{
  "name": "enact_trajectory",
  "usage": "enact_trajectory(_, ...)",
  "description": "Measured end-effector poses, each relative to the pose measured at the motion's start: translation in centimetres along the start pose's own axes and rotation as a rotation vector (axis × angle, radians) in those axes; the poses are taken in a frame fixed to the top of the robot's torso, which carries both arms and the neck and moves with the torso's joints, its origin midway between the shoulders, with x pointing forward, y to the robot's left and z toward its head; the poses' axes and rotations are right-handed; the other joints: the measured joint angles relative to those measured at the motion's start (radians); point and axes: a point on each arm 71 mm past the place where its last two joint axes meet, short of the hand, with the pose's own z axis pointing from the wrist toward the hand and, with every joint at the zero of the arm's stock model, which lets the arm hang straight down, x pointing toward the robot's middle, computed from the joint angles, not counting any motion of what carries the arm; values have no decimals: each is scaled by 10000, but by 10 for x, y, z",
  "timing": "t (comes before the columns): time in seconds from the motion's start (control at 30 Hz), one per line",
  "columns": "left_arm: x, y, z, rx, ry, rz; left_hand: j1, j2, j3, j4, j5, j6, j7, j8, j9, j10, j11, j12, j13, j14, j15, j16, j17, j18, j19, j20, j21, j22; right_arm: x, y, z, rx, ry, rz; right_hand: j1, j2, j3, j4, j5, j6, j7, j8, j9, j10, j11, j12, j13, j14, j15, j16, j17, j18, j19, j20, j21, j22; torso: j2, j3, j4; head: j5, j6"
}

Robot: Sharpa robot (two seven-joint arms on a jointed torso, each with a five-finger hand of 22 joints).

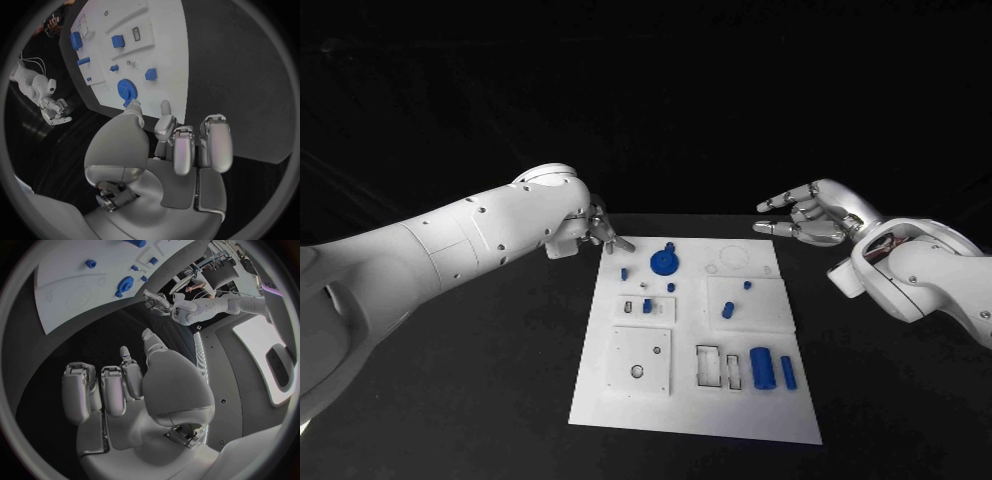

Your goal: Assemble the parts on the task board

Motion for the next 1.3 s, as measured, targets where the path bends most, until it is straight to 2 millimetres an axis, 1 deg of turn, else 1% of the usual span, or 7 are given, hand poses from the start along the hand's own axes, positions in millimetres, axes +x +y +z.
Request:
enact_trajectory(0.23, 10, -3, 5, 11, 337, 373, -1, 80, -54, -1, -35, 71, 0, 40, 1, 109, -37, 118, 124, 0, 0, 0, 0, 0, 0, 0, 107, 0, 0, -1, 0, 30, 31, 4, 0, 0, 0, 0, 0, 0, 0, 0, 0, 0, 0, 0, 0, 0, 0, 0, 2, 0, 0, 0, 0, -1, -2, -6, 12, -26, -62)
enact_trajectory(0.3, 11, -4, 5, 37, 417, 432, -32, 184, -55, -1, -35, 99, -29, 40, 1, 109, -37, 118, 142, 0, 0, 0, 0, 0, 0, 0, 107, -1, 1, -1, 1, 34, 41, 7, 0, 0, -28, 28, 0, 0, 0, 0, 0, 0, 0, 0, 0, 0, 0, 0, 1, 0, 0, 0, 0, -1, -3, -6, 14, -27, -79)
enact_trajectory(0.37, 12, -4, 5, 55, 503, 481, 82, 292, -54, -1, -35, 126, -55, 40, 1, 135, -63, 165, 157, 0, 0, 0, -1, 1, 0, 0, 107, -1, 1, -1, 1, 35, 49, 9, 0, 0, -28, 28, 0, 0, 0, 0, 0, 0, 0, 0, 0, 0, 0, 0, 1, 0, 0, 0, 0, -1, -3, -2, 14, -18, -84)
enact_trajectory(0.6, 16, -8, 5, 168, 845, 603, 80, 290, -54, -1, -35, 126, -55, 40, 1, 143, -72, 178, 205, 0, 0, 0, 0, 0, 0, 0, 163, -2, 1, -1, 1, 36, 57, 15, 0, 0, -28, 28, 0, 0, 0, 0, 0, 0, 0, 0, 0, 0, 0, 0, 0, 1, 0, 0, 0, -2, -6, 7, 0, 12, -94)
enact_trajectory(0.83, 19, -10, 5, 245, 1126, 634, 217, 426, -20, -34, -29, 125, -55, 40, 2, 179, -107, 232, 252, 0, 0, 0, 8, 0, 0, -1, 200, -3, 2, 0, 2, 19, 62, 23, 0, 0, -28, 28, 0, 0, 0, 0, -1, 0, 0, 0, 0, 0, 0, 0, -1, 1, 0, 0, 0, -3, -10, 11, 0, 25, -103)
enact_trajectory(0.93, 20, -11, 5, 254, 1211, 654, 348, 557, 4, -58, 3, 161, -20, 40, 2, 179, -107, 232, 266, 0, 0, 0, 7, 0, 0, -1, 200, -3, 2, 0, 2, 15, 63, 26, 0, 0, -28, 28, 0, 0, 0, 0, -1, 0, 0, 0, 0, 0, 0, 0, -1, 0, 0, 0, 0, -3, -10, 12, 0, 27, -107)
enact_trajectory(1.3, 25, -13, 6, 271, 1434, 709, 752, 719, 227, -83, 3, 196, -55, 40, 2, 178, -107, 274, 283, 0, -1, 0, 6, 0, 0, -1, 199, -4, 2, 0, 2, 8, 68, 33, 0, 0, -27, 27, 0, 0, 0, 0, -1, 0, 0, 0, 0, 0, 0, 0, -3, 0, 0, 0, 0, 0, 0, 12, -10, 13, -134)
